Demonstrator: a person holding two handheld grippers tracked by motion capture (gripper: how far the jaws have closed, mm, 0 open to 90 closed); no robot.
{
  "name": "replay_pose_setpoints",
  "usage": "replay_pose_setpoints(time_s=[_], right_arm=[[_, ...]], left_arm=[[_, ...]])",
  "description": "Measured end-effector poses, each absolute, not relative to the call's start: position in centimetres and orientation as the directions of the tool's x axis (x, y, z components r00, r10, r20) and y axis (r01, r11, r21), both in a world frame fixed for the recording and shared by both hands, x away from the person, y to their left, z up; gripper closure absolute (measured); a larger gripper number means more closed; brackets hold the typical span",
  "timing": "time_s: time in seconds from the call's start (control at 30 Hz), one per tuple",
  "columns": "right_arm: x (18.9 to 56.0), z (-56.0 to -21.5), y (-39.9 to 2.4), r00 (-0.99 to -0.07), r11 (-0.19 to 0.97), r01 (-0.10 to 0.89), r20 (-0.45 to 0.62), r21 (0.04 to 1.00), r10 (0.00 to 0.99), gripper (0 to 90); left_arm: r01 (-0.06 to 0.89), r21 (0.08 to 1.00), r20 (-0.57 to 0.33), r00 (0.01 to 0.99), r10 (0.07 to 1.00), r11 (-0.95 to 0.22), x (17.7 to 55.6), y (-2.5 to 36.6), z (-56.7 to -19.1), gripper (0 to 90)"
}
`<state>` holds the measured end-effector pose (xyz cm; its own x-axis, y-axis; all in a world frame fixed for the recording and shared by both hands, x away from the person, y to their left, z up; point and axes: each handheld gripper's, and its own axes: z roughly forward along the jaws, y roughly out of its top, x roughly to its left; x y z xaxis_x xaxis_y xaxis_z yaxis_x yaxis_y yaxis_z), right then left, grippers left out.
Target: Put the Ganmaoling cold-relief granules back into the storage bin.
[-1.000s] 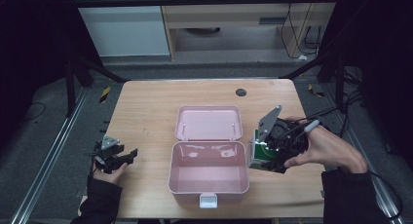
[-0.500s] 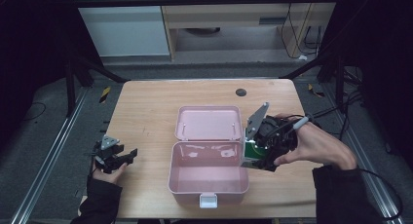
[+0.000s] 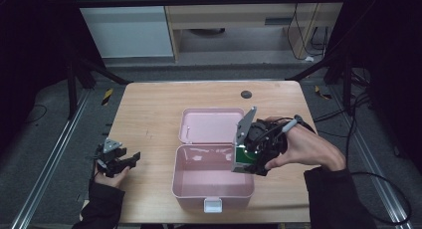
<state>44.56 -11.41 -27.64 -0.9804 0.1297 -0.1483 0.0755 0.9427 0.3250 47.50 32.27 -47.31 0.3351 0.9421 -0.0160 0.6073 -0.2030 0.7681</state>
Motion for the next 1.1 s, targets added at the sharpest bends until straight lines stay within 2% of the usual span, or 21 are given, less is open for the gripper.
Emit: replay_pose_setpoints(time_s=[1.1], right_arm=[[45.3,-30.4,-8.0,-0.988,0.951,0.050,-0.124,0.305,0.092,15.7]], left_arm=[[0.607,0.768,-0.011,0.335,0.942,-0.207,47.5,32.3,-47.3,38.4]])
